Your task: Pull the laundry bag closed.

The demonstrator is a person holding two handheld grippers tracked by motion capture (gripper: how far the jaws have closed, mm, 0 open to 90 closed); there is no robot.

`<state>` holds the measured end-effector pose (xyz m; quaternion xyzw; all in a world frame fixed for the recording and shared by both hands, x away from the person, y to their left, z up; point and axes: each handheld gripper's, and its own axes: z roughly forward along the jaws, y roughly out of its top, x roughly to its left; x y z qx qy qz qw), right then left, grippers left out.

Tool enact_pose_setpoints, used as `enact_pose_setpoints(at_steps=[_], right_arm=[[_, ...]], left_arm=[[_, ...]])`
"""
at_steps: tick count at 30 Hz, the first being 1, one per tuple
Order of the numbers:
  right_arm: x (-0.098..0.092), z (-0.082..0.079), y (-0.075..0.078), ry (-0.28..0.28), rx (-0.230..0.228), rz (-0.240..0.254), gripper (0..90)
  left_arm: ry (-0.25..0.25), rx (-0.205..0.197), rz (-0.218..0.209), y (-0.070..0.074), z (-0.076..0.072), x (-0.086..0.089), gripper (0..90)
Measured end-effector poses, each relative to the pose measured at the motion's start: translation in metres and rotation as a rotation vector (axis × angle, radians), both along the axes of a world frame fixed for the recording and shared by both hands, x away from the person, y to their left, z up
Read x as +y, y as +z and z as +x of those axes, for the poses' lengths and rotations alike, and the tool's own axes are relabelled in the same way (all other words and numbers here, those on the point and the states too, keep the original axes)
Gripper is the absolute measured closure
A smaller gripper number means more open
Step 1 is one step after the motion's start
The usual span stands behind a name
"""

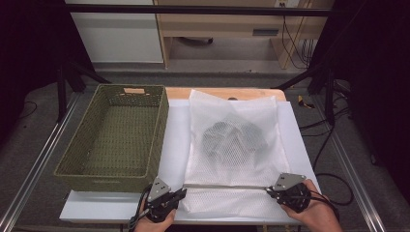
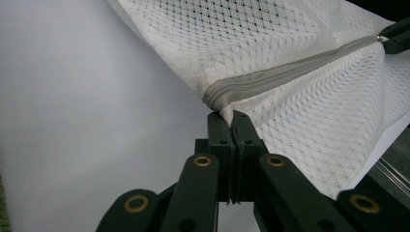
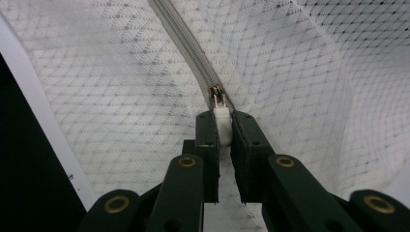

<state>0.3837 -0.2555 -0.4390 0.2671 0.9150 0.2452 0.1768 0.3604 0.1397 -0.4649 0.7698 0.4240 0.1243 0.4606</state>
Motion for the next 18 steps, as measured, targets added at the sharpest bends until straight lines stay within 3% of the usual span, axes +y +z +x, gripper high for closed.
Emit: enact_pose_setpoints(at_steps=[3, 6, 11, 18], right_arm=[[-0.001, 0.002, 0.004, 0.007, 0.007, -0.005, 81.9], [0.001, 0.004, 0.015, 0.034, 0.020, -0.035, 81.9], [-0.003, 0.007, 0.020, 0.039, 0.035, -0.103, 81.9], [-0.017, 0.006, 0.019, 0.008, 0.048, -0.114, 82.0]], left_arm=[[0.000, -0.001, -0.002, 0.000, 0.000, -0.001, 88.8], [0.002, -0.005, -0.005, 0.002, 0.000, 0.001, 88.8], [0.006, -0.008, -0.012, 0.003, 0.000, 0.003, 88.8], [0.002, -0.006, -0.012, 0.003, 0.000, 0.001, 88.8]])
